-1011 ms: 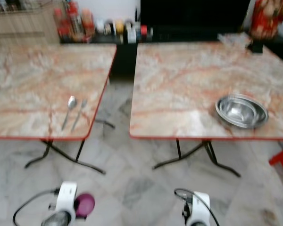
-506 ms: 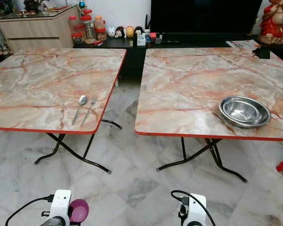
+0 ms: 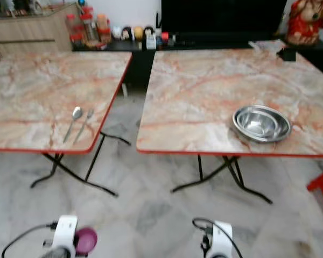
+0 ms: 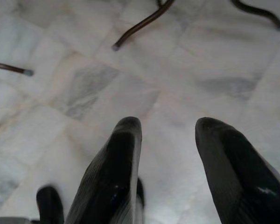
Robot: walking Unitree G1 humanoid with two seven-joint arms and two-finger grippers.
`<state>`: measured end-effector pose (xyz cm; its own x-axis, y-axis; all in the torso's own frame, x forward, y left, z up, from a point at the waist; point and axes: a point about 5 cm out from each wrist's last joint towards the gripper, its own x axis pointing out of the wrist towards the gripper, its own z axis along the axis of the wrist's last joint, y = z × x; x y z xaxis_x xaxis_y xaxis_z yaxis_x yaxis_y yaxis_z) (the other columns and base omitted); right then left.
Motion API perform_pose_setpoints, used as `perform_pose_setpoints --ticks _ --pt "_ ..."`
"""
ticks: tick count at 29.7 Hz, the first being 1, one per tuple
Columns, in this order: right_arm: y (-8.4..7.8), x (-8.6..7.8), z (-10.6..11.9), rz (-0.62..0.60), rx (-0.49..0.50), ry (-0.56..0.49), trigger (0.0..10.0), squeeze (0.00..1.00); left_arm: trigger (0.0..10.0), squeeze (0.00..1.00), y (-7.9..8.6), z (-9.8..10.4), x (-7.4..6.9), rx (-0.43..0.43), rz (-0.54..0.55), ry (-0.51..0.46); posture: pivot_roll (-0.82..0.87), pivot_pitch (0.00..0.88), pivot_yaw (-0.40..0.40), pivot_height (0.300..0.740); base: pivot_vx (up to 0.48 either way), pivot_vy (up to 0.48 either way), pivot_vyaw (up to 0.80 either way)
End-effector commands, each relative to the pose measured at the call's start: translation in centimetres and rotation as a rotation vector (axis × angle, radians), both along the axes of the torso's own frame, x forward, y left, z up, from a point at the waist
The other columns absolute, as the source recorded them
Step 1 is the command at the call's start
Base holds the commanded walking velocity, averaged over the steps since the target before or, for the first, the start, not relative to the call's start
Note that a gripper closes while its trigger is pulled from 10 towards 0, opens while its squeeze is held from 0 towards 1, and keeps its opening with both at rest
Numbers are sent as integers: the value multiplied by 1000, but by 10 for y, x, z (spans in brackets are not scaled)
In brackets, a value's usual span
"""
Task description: Setting the table
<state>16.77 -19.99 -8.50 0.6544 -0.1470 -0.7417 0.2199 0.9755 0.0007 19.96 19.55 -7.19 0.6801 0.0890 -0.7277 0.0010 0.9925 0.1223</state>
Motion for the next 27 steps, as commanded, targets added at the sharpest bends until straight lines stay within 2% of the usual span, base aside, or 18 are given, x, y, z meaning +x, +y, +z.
perform_pose_setpoints --ticks 1,23,27 --pt "3 3 1 0 6 -7 10000 0 10000 0 5 0 -1 21 -6 4 -62 0 36 740 0 -296 0" --pt "1 4 2 -8 -4 -11 10000 0 10000 0 6 2 1 12 11 -15 -55 0 24 740 0 -297 0" --pt "0 4 2 -12 -5 -11 10000 0 10000 0 6 1 0 -9 43 -19 -51 0 23 740 0 -133 0"
